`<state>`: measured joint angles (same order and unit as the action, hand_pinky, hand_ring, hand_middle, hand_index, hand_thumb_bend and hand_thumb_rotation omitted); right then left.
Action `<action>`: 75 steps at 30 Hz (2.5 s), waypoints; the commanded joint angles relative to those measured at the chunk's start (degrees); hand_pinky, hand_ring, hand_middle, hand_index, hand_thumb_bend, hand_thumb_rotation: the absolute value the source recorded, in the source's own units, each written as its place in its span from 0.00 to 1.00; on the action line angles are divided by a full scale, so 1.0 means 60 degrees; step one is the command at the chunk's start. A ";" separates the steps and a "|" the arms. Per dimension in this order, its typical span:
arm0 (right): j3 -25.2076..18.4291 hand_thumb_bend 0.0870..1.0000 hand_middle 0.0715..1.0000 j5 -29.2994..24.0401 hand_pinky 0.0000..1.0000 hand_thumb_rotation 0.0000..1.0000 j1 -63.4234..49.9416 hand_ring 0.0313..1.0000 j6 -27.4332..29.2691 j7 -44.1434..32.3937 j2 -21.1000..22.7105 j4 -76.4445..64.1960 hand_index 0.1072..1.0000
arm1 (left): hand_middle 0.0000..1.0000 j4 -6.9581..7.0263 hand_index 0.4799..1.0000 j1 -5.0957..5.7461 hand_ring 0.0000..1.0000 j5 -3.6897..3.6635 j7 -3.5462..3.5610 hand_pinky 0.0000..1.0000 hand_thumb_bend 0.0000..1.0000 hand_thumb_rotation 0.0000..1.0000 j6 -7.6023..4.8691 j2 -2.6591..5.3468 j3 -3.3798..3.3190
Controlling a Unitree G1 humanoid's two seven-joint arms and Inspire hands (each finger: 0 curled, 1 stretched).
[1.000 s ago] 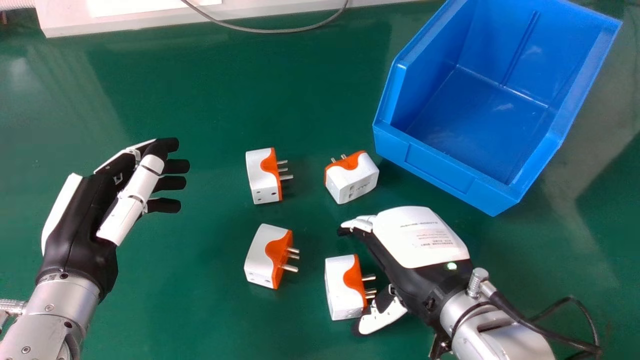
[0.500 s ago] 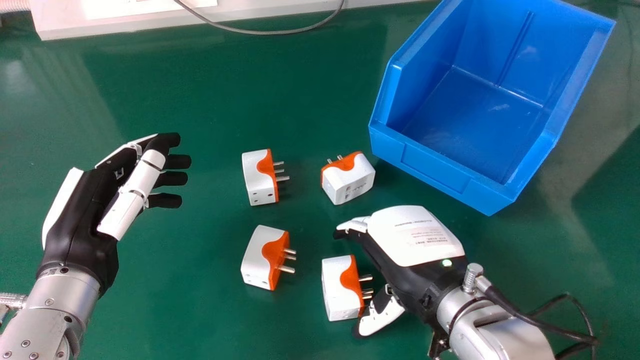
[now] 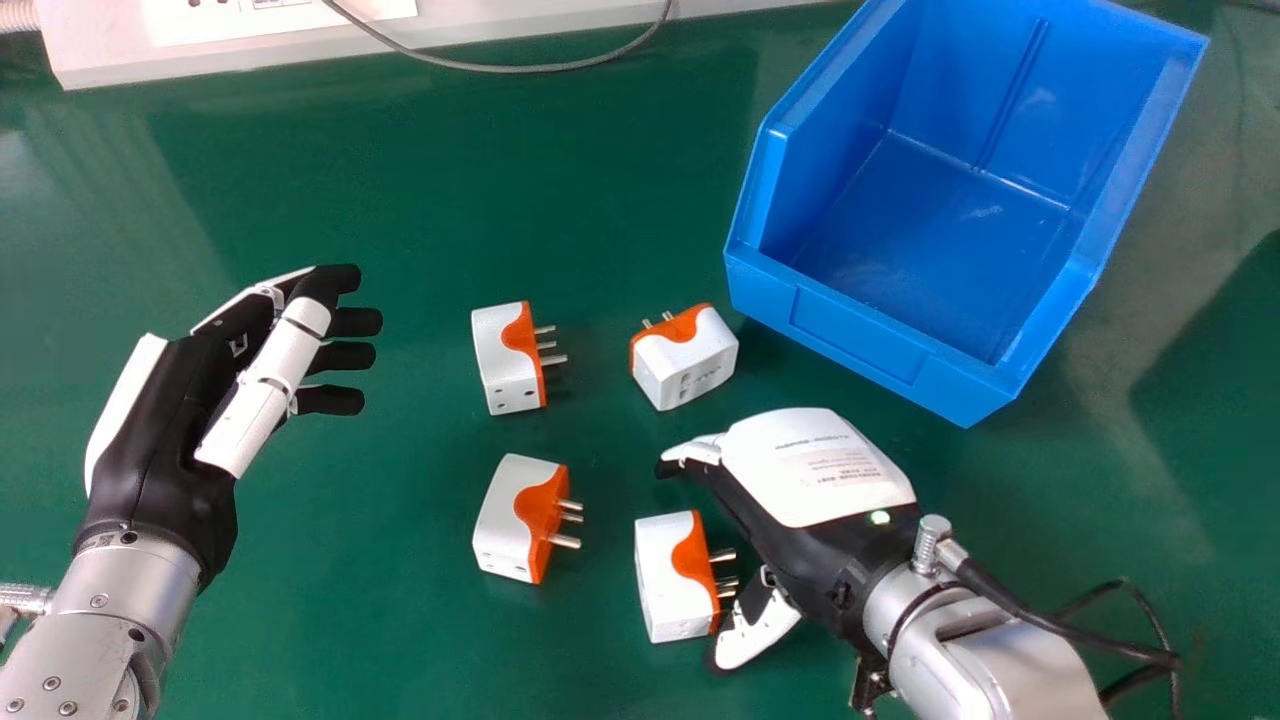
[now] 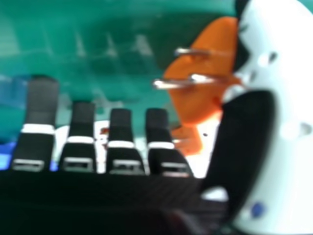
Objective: Pick all objects and put in blue box
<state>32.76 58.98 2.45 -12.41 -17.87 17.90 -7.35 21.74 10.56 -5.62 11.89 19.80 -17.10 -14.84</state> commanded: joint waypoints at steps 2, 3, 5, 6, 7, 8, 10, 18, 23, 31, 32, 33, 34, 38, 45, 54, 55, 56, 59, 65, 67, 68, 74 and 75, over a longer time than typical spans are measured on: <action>0.0668 0.59 0.85 -0.0342 0.71 0.15 -0.0306 0.81 0.0201 -0.0843 -0.0155 0.0251 0.79 | 0.73 0.0329 0.57 -0.0100 0.72 -0.0029 0.0001 0.63 0.37 0.76 0.0020 -0.0117 -0.0033; 0.0696 0.58 0.85 -0.0303 0.72 0.15 -0.0288 0.81 0.0200 -0.0877 -0.0141 0.0217 0.79 | 0.73 0.0351 0.57 -0.0092 0.72 -0.0026 0.0004 0.63 0.37 0.76 0.0032 -0.0117 -0.0028; 0.0745 0.55 0.85 -0.0246 0.72 0.14 -0.0233 0.81 0.0230 -0.0854 -0.0134 0.0238 0.79 | 0.73 0.0393 0.57 -0.0080 0.72 -0.0024 0.0008 0.63 0.37 0.76 0.0061 -0.0118 -0.0022; 0.0774 0.54 0.85 -0.0225 0.72 0.14 -0.0200 0.81 0.0244 -0.0836 -0.0137 0.0271 0.79 | 0.73 0.0398 0.57 -0.0083 0.72 -0.0021 0.0010 0.63 0.37 0.76 0.0071 -0.0121 -0.0020; 0.0799 0.53 0.85 -0.0214 0.72 0.13 -0.0167 0.81 0.0221 -0.0843 -0.0165 0.0285 0.79 | 0.73 0.0395 0.57 -0.0088 0.72 -0.0017 0.0010 0.63 0.37 0.76 0.0078 -0.0123 -0.0020; 0.0827 0.53 0.85 -0.0196 0.72 0.13 -0.0142 0.81 0.0168 -0.0875 -0.0204 0.0274 0.79 | 0.73 0.0395 0.57 -0.0093 0.72 -0.0015 0.0011 0.63 0.37 0.76 0.0092 -0.0125 -0.0021; 0.0884 0.53 0.85 -0.0196 0.72 0.14 -0.0117 0.81 0.0105 -0.0890 -0.0252 0.0253 0.79 | 0.73 0.0412 0.57 -0.0092 0.72 -0.0015 0.0013 0.63 0.37 0.76 0.0117 -0.0126 -0.0025; 0.1092 0.55 0.85 -0.0113 0.71 0.18 -0.0053 0.80 0.0235 -0.0739 -0.0270 0.0213 0.79 | 0.73 0.0534 0.57 -0.0066 0.72 -0.0004 0.0012 0.63 0.38 0.76 0.0201 -0.0132 -0.0018; 0.1098 0.56 0.85 -0.0186 0.70 0.19 -0.0024 0.79 0.0265 -0.0725 -0.0295 0.0184 0.79 | 0.73 0.0572 0.57 -0.0069 0.72 0.0005 0.0023 0.63 0.38 0.76 0.0251 -0.0152 -0.0026; 0.1142 0.56 0.83 -0.0168 0.69 0.19 -0.0046 0.77 0.0204 -0.0761 -0.0419 0.0093 0.78 | 0.73 0.0589 0.57 -0.0089 0.72 -0.0014 0.0035 0.63 0.38 0.76 0.0335 -0.0167 -0.0055; 0.1146 0.56 0.83 -0.0172 0.69 0.19 -0.0041 0.77 0.0197 -0.0786 -0.0432 0.0067 0.78 | 0.73 0.0601 0.57 -0.0091 0.72 -0.0019 0.0033 0.63 0.38 0.76 0.0352 -0.0167 -0.0055; 0.1148 0.56 0.83 -0.0179 0.68 0.19 -0.0030 0.77 0.0197 -0.0820 -0.0440 0.0041 0.78 | 0.73 0.0607 0.57 -0.0090 0.72 -0.0023 0.0033 0.63 0.38 0.76 0.0364 -0.0166 -0.0056; 0.1147 0.56 0.83 -0.0198 0.68 0.19 -0.0014 0.77 0.0206 -0.0845 -0.0450 0.0026 0.77 | 0.73 0.0601 0.57 -0.0094 0.72 -0.0026 0.0033 0.63 0.38 0.76 0.0371 -0.0167 -0.0057; 0.1164 0.56 0.82 -0.0219 0.68 0.18 0.0045 0.77 0.0245 -0.0882 -0.0486 0.0020 0.77 | 0.73 0.0612 0.57 -0.0097 0.72 -0.0033 0.0031 0.63 0.38 0.76 0.0399 -0.0164 -0.0061; 0.1143 0.55 0.77 -0.0173 0.63 0.17 0.0039 0.73 0.0367 -0.0423 -0.0572 0.0175 0.71 | 0.73 0.0718 0.57 -0.0111 0.72 -0.0033 0.0026 0.63 0.38 0.76 0.0518 -0.0165 -0.0061; 0.0996 0.50 0.54 -0.0235 0.40 0.08 -0.0204 0.45 0.1088 0.1601 -0.0566 0.0549 0.56 | 0.73 0.0730 0.57 -0.0149 0.72 -0.0031 0.0018 0.63 0.38 0.76 0.0580 -0.0171 -0.0058; 0.0962 0.50 0.52 -0.0271 0.38 0.07 -0.0198 0.44 0.1236 0.1881 -0.0557 0.0662 0.54 | 0.73 0.0753 0.57 -0.0162 0.72 -0.0036 0.0018 0.63 0.38 0.76 0.0612 -0.0178 -0.0061; 0.0936 0.50 0.52 -0.0303 0.38 0.07 -0.0192 0.44 0.1335 0.2058 -0.0554 0.0740 0.54 | 0.73 0.0768 0.57 -0.0172 0.72 -0.0039 0.0018 0.63 0.38 0.76 0.0635 -0.0184 -0.0064; 0.0859 0.48 0.50 -0.0382 0.37 0.04 -0.0160 0.43 0.1506 0.2368 -0.0594 0.0939 0.51 | 0.73 0.0786 0.57 -0.0186 0.72 -0.0048 0.0030 0.63 0.38 0.76 0.0672 -0.0197 -0.0077; 0.0895 0.46 0.49 -0.0143 0.35 0.02 0.0042 0.42 0.1583 0.2932 -0.0669 0.1250 0.49 | 0.73 0.0783 0.57 -0.0178 0.72 -0.0087 0.0070 0.63 0.38 0.76 0.0678 -0.0210 -0.0124; 0.0903 0.46 0.49 -0.0115 0.35 0.02 0.0075 0.42 0.1631 0.3085 -0.0679 0.1315 0.49 | 0.73 0.0793 0.57 -0.0178 0.72 -0.0087 0.0075 0.63 0.38 0.76 0.0687 -0.0207 -0.0125; 0.0890 0.46 0.49 -0.0143 0.35 0.01 0.0096 0.42 0.1687 0.3179 -0.0680 0.1362 0.48 | 0.73 0.0802 0.57 -0.0174 0.72 -0.0088 0.0080 0.63 0.38 0.76 0.0693 -0.0209 -0.0128; 0.0754 0.45 0.49 -0.0312 0.34 0.01 0.0129 0.41 0.1696 0.3159 -0.0724 0.1421 0.48 | 0.73 0.0799 0.57 -0.0171 0.72 -0.0091 0.0109 0.63 0.37 0.75 0.0724 -0.0236 -0.0163; 0.0712 0.45 0.49 -0.0351 0.34 0.01 0.0112 0.41 0.1704 0.3194 -0.0727 0.1408 0.48 | 0.73 0.0795 0.57 -0.0172 0.72 -0.0100 0.0114 0.63 0.37 0.75 0.0731 -0.0242 -0.0175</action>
<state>37.76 57.41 2.80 -2.28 0.89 13.78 1.27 24.97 10.04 -5.64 12.40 24.40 -17.73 -15.01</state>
